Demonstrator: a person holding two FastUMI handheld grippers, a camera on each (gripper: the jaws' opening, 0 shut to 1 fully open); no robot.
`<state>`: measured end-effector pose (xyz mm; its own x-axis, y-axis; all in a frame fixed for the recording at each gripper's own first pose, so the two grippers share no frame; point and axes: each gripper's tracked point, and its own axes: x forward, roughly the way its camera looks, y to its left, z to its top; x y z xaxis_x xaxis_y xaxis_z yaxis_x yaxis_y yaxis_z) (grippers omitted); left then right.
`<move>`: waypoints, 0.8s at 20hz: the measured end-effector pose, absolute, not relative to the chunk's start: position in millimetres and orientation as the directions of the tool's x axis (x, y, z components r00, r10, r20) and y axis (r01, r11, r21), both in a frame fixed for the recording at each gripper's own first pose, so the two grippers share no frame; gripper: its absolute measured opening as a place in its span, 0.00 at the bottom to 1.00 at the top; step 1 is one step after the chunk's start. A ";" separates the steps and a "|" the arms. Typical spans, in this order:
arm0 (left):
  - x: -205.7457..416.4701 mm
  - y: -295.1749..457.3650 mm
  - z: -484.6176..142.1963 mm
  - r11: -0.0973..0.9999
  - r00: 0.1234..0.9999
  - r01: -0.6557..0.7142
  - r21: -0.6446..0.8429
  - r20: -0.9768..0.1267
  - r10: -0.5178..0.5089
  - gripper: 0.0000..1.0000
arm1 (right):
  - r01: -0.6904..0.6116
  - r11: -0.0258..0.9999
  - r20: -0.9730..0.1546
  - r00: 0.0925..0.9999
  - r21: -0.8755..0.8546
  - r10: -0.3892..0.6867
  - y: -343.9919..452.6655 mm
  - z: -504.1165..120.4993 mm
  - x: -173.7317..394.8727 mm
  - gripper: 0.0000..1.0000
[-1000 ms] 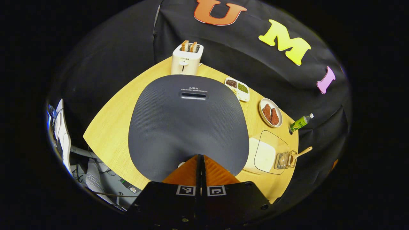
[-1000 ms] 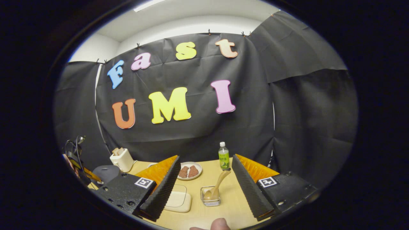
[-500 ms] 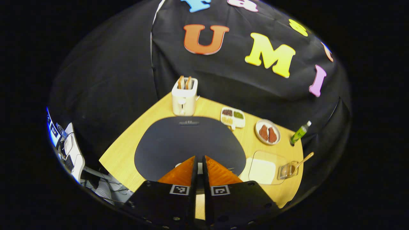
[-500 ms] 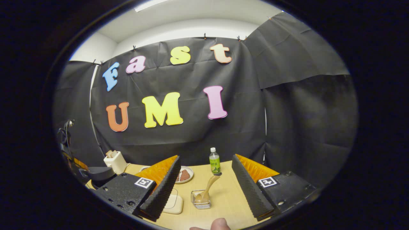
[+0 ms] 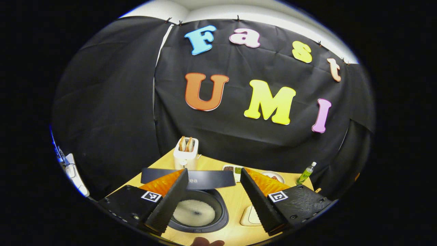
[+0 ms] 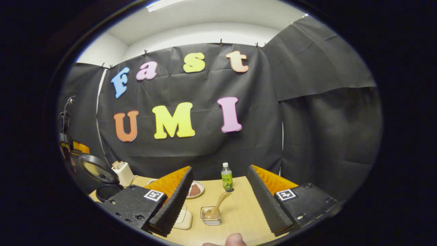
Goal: Close the left gripper, press the button to open the rice cooker; take a wooden spoon from the chopstick holder with the right hand, scoop a spoonful of rice and pour it into the rice cooker, then put the wooden spoon back into the chopstick holder.
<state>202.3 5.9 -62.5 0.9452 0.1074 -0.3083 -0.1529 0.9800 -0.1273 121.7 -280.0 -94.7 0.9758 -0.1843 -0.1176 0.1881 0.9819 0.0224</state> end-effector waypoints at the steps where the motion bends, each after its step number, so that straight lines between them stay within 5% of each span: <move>1: 200.3 6.1 -57.4 0.980 0.951 -0.157 -0.124 -0.287 0.116 0.97 | 0.187 0.982 -0.120 0.976 0.024 -0.183 -281.8 -95.3 120.9 1.00; 5: 184.8 7.0 -34.9 0.980 0.969 -0.180 -0.085 -0.189 0.161 0.95 | 0.182 0.983 -0.134 0.975 0.028 -0.177 -289.6 -99.8 120.9 1.00; 6: 178.9 6.3 -28.3 0.981 0.973 -0.179 -0.072 -0.158 0.166 0.84 | 0.179 0.984 -0.139 0.975 0.025 -0.173 -290.2 -101.3 120.5 1.00; 7: 173.7 3.9 -21.4 0.982 0.977 -0.181 -0.059 -0.129 0.172 0.94 | 0.172 0.985 -0.144 0.975 0.023 -0.167 -290.5 -104.9 121.1 1.00; 16: 125.9 -40.5 -3.4 0.990 0.989 -0.141 0.003 -0.040 0.141 0.95 | 0.084 0.996 -0.237 0.969 0.027 -0.075 -283.5 -160.2 140.9 1.00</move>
<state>125.9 -40.5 -3.4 0.9891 0.1412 -0.0405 -0.1412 0.9900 0.0030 140.9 -283.5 -160.2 0.9685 -0.0751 -0.2373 0.0838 0.9961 0.0271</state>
